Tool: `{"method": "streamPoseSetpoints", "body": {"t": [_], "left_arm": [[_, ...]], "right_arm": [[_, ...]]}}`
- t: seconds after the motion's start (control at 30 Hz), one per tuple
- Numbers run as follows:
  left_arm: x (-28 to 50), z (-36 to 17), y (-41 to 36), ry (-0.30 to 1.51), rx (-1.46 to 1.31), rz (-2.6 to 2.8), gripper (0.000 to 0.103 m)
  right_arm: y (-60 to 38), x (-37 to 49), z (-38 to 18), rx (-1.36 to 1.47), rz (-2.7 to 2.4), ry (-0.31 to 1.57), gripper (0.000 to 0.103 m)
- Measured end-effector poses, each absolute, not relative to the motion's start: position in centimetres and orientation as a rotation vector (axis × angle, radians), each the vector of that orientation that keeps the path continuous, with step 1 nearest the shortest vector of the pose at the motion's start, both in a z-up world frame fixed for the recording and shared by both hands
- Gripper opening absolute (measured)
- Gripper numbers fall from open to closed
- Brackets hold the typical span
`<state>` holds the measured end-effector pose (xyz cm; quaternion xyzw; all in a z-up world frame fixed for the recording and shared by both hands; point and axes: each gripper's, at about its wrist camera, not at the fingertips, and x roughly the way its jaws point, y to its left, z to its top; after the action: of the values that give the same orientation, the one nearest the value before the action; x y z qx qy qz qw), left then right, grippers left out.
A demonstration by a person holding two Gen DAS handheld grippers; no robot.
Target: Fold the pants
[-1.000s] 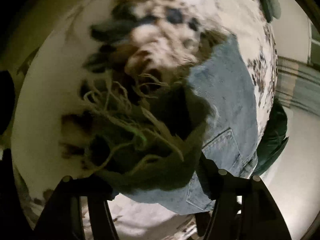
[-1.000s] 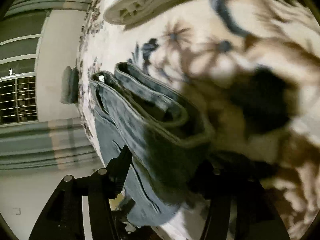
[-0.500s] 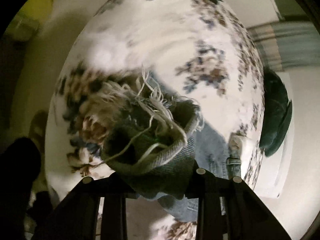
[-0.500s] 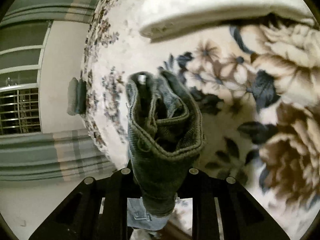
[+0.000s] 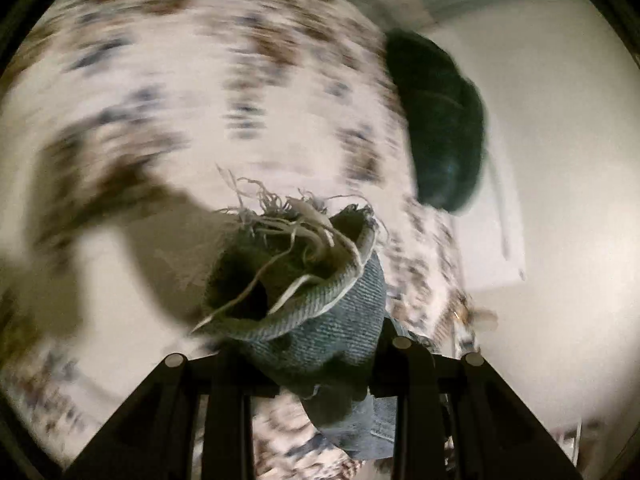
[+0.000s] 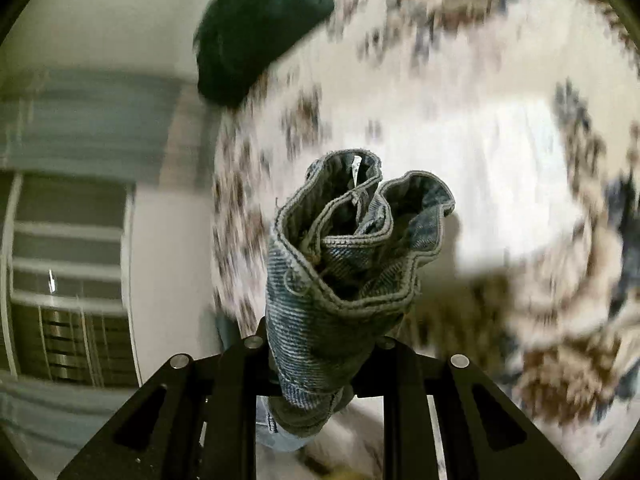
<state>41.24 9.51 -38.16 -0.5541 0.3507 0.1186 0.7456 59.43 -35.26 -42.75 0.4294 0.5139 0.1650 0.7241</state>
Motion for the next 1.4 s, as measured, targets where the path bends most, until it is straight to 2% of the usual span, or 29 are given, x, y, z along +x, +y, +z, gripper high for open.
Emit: {"method": "streamPoseSetpoints", "body": {"t": [0.13, 0.3, 0.43, 0.53, 0.67, 0.8, 0.93, 0.97, 1.0, 1.03, 1.07, 1.13, 1.17, 1.2, 1.27, 1.33, 1.4], "left_arm": [[52.1, -39.7, 8.0, 0.819, -1.076, 0.086, 0.026], [58.6, -48.5, 5.5, 0.981, -0.923, -0.001, 0.026], [58.4, -57.1, 5.1, 1.145, -0.880, -0.004, 0.026], [57.4, -57.7, 5.2, 1.135, -0.889, -0.043, 0.026], [57.8, -56.8, 5.0, 1.161, -0.827, -0.080, 0.031], [58.0, -56.1, 5.4, 1.213, -0.824, -0.111, 0.036], [56.5, -54.3, 5.6, 1.235, -0.764, -0.115, 0.042], [56.2, -54.0, 5.7, 1.237, -0.746, -0.113, 0.047], [56.0, -53.6, 5.7, 1.244, -0.711, -0.098, 0.054], [55.9, -53.3, 5.7, 1.254, -0.651, -0.065, 0.073], [55.7, -53.0, 5.7, 1.257, -0.607, -0.044, 0.084], [55.7, -52.3, 5.5, 1.256, -0.509, -0.014, 0.088], [55.7, -51.9, 5.3, 1.252, -0.465, -0.008, 0.090], [55.6, -51.3, 5.0, 1.244, -0.414, -0.001, 0.092], [55.1, -50.2, 4.1, 1.224, -0.285, 0.036, 0.093], [54.6, -49.0, 2.9, 1.201, -0.167, 0.052, 0.093], [53.9, -47.8, 1.9, 1.185, -0.092, 0.047, 0.093]], "right_arm": [[-38.8, 63.0, -43.1, 0.991, 0.268, 0.995, 0.022], [-41.6, 63.0, -53.5, 1.056, 0.124, 0.996, 0.022], [-41.7, 60.0, -60.5, 1.071, 0.038, 1.047, 0.022], [-42.3, 58.4, -61.7, 1.166, 0.043, 1.015, 0.023], [-42.7, 57.8, -61.8, 1.180, 0.033, 1.052, 0.037], [-43.6, 56.3, -61.6, 1.061, 0.003, 1.097, 0.040], [-43.5, 55.8, -61.0, 0.967, -0.044, 1.145, 0.040], [-43.3, 55.8, -60.7, 0.940, -0.064, 1.163, 0.041], [-43.3, 55.5, -60.3, 0.915, -0.079, 1.171, 0.041], [-43.1, 55.3, -59.8, 0.870, -0.098, 1.177, 0.042], [-42.6, 55.3, -59.0, 0.803, -0.126, 1.188, 0.044], [-41.6, 55.4, -57.7, 0.699, -0.158, 1.195, 0.050], [-40.5, 55.5, -56.7, 0.606, -0.183, 1.213, 0.059], [-39.9, 55.4, -56.0, 0.554, -0.196, 1.220, 0.064], [-37.9, 55.2, -54.4, 0.421, -0.216, 1.224, 0.088], [-35.9, 54.9, -52.8, 0.288, -0.246, 1.209, 0.098], [-34.5, 54.5, -51.5, 0.219, -0.261, 1.203, 0.100]]}}
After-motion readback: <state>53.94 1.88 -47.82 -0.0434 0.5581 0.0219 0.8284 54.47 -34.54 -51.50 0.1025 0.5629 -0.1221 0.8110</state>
